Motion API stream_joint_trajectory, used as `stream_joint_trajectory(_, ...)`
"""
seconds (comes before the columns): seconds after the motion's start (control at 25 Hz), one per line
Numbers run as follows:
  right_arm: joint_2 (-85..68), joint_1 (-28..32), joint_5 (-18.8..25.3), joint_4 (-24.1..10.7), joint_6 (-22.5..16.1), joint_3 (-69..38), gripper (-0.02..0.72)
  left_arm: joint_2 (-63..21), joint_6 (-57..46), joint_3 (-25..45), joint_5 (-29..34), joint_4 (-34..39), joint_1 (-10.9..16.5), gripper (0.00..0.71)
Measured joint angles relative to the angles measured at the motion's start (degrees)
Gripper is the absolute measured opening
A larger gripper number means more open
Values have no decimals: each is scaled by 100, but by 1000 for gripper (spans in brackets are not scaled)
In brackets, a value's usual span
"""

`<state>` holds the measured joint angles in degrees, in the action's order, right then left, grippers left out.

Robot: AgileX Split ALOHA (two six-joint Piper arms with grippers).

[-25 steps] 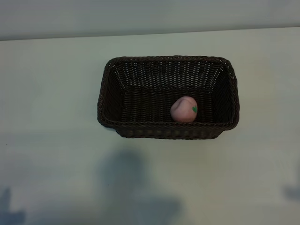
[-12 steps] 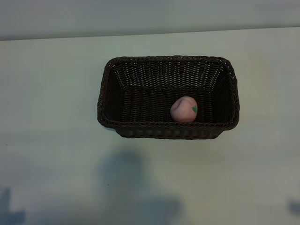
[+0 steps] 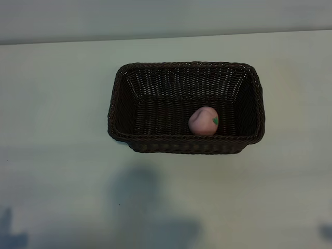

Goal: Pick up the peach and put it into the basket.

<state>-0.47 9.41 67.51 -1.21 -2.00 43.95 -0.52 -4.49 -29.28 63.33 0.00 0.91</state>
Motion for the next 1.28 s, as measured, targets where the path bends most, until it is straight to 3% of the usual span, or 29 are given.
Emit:
stream_joint_trajectory(0.24,0,0,228,-122,-7,-351,552,0,0,0,0,0,0,592)
stream_joint_trajectory(0.56,0,0,194,-164,-134,-1090,549,0,0,0,0,0,0,592)
stream_joint_trajectory(1.28,0,0,-375,-159,-197,-1509,548,0,0,0,0,0,0,592)
